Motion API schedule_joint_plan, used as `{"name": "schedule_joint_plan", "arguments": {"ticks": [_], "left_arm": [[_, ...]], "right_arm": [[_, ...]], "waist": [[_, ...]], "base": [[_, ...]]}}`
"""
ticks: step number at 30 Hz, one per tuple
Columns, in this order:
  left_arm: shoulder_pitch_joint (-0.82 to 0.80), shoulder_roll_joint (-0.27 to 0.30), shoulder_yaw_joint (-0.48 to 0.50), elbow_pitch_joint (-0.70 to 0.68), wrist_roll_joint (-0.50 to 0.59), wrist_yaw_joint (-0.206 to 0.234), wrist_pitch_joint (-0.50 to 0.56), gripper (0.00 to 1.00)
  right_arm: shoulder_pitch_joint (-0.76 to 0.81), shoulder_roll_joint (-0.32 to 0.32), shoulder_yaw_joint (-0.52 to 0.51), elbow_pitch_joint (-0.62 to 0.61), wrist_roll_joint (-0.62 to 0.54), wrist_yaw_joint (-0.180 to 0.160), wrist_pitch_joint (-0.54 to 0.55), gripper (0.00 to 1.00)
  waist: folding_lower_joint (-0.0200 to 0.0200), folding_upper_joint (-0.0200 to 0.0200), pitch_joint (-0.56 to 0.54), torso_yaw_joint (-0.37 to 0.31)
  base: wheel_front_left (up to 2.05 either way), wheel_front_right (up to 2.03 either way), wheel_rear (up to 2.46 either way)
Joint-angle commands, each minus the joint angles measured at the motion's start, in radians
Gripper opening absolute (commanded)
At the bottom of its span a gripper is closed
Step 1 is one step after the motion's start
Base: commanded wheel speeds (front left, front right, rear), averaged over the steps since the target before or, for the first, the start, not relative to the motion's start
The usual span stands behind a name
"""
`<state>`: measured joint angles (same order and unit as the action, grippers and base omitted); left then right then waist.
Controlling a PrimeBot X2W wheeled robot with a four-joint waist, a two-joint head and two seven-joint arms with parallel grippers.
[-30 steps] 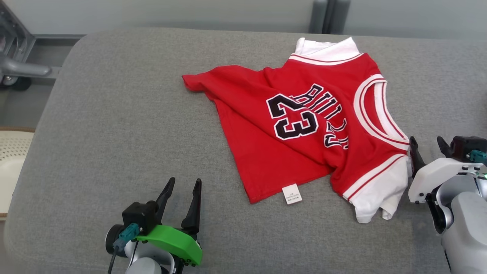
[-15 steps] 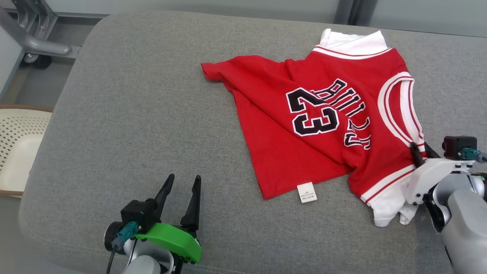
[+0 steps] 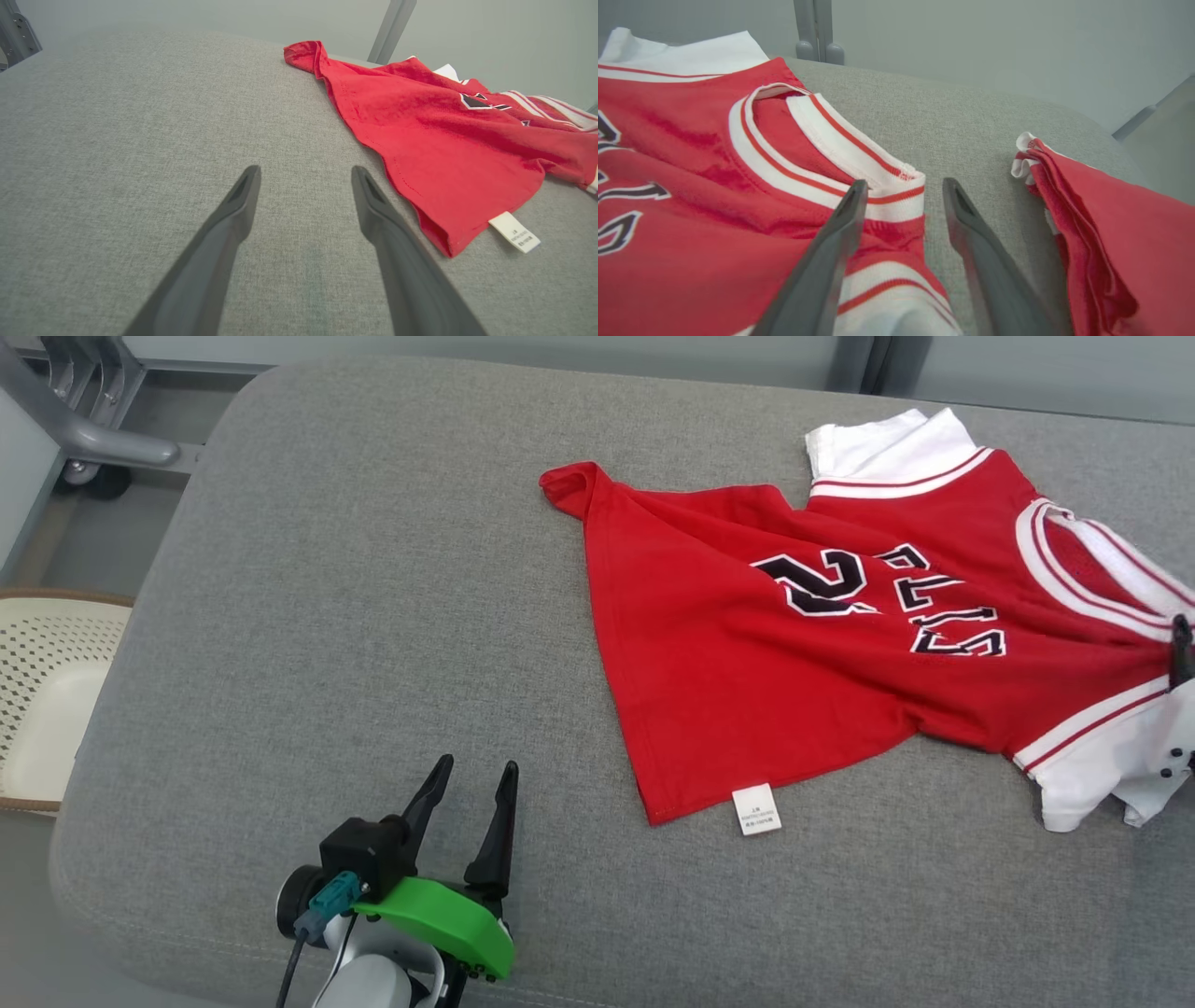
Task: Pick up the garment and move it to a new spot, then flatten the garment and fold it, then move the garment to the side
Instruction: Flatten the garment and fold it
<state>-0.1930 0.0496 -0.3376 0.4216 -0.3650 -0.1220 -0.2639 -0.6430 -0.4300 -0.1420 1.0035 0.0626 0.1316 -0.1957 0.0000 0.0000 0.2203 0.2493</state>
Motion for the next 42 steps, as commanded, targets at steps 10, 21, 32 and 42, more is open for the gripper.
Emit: {"name": "schedule_joint_plan", "arguments": {"ticks": [10,21,32,42], "left_arm": [[0.024,0.002,-0.021,0.021,-0.028,0.004,0.000,1.00],[0.033,0.002,-0.017,0.057,-0.038,0.006,0.000,1.00],[0.000,0.002,-0.052,0.160,-0.175,-0.005,0.000,1.00],[-0.018,0.003,-0.033,0.241,-0.194,-0.006,0.000,1.00]], "right_arm": [[0.067,0.121,-0.092,-0.081,-0.069,-0.002,-0.068,1.00],[0.264,0.234,0.007,-0.401,-0.002,-0.002,-0.070,1.00],[0.376,0.269,0.056,-0.507,0.040,-0.002,-0.070,1.00],[0.379,0.267,0.027,-0.533,0.041,-0.002,-0.070,1.00]], "waist": [[0.0000,0.0000,-0.098,-0.095],[0.0000,0.0000,-0.122,-0.238],[0.0000,0.0000,-0.094,-0.370],[0.0000,0.0000,-0.076,-0.399]], "base": [[0.00,0.00,0.00],[0.00,0.00,0.00],[0.00,0.00,0.00],[0.00,0.00,0.00]]}}
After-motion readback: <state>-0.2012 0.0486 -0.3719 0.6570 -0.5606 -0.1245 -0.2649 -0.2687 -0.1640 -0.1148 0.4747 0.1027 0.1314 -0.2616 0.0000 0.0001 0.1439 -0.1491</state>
